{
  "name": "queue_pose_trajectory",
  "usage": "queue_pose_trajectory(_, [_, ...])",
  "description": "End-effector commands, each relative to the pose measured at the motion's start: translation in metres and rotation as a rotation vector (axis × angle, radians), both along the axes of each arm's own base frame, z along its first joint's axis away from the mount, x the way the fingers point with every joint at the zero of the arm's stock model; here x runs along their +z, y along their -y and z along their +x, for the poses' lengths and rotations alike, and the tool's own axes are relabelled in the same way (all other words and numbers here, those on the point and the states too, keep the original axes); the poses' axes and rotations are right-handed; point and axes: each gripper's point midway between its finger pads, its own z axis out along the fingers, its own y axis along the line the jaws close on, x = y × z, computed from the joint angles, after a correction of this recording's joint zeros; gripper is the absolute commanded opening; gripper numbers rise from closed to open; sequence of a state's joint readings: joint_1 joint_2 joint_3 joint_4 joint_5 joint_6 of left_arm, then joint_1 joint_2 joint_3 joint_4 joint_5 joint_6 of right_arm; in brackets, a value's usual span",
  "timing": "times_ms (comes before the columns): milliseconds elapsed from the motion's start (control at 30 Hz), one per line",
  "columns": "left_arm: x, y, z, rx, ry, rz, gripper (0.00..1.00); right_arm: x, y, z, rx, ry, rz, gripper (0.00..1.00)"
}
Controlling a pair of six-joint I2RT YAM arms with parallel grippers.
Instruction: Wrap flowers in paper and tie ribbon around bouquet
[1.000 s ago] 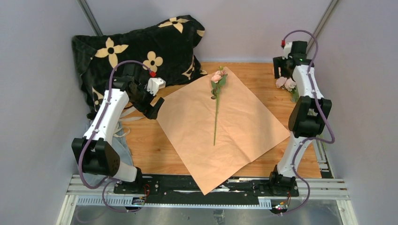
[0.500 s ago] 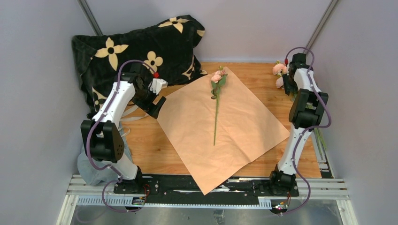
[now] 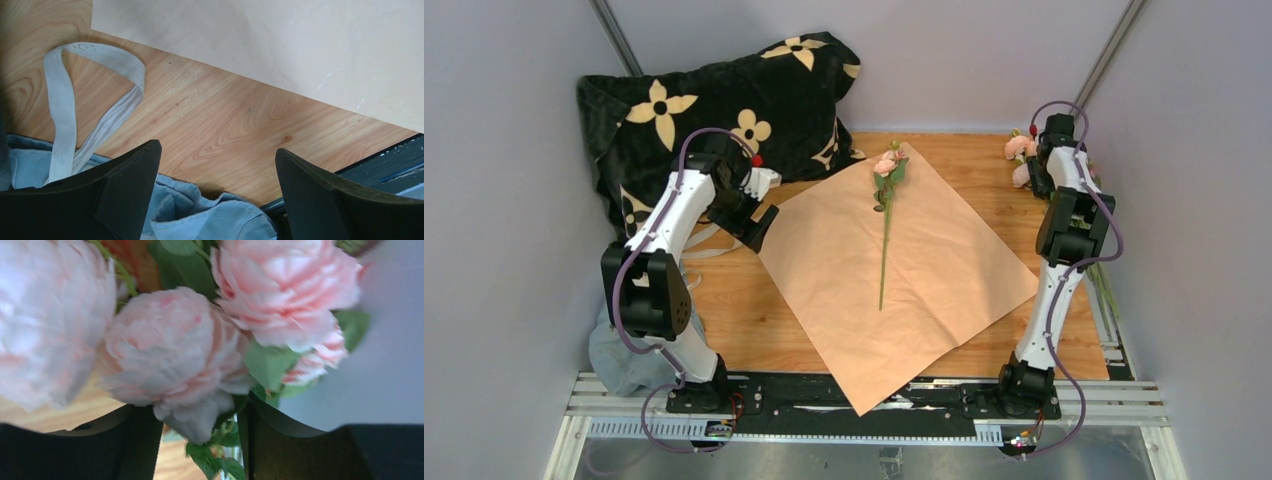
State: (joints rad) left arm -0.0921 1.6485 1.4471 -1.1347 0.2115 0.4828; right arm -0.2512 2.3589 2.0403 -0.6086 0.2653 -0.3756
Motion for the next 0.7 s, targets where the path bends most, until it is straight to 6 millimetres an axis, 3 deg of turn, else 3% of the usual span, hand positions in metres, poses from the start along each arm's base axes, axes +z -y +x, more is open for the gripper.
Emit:
queue_pose_trajectory(0, [0.005,-0.002,0.007,0.026,0.013,0.007,0.94,-0.020,-0.009,0.009,0.061,-0.016,0.093,0.52])
queue_pose_trajectory(67, [0.006,-0.002,0.007,0.028,0.016,0.006,0.94,-0.025,-0.021,0.014,0.099,-0.001,0.158,0.39])
queue_pose_trajectory(167, [0.009,-0.001,0.007,0.030,0.023,0.001,0.94,-0.020,-0.032,0.018,0.103,0.034,0.213,0.06])
queue_pose_trajectory(200, [0.010,-0.001,0.007,0.031,0.028,-0.001,0.94,-0.013,-0.035,0.019,0.097,0.048,0.221,0.00])
queue_pose_trajectory(300, [0.015,0.000,0.007,0.032,0.043,-0.006,0.94,0.024,-0.044,0.018,0.080,0.122,0.223,0.00])
queue_pose_trajectory(433, [0.023,0.004,0.004,0.023,0.064,-0.034,0.94,0.104,-0.074,0.015,0.095,0.292,0.270,0.00])
queue_pose_trajectory(567, [0.031,0.006,-0.001,0.014,0.091,-0.049,0.94,0.179,-0.106,-0.003,0.111,0.484,0.342,0.00])
queue_pose_trajectory(600, [0.031,0.007,-0.002,0.011,0.093,-0.054,0.94,0.182,-0.111,-0.007,0.111,0.499,0.362,0.00])
queue_pose_trajectory(667, [0.035,0.008,-0.006,0.000,0.104,-0.064,0.94,0.211,-0.128,-0.018,0.153,0.562,0.405,0.00])
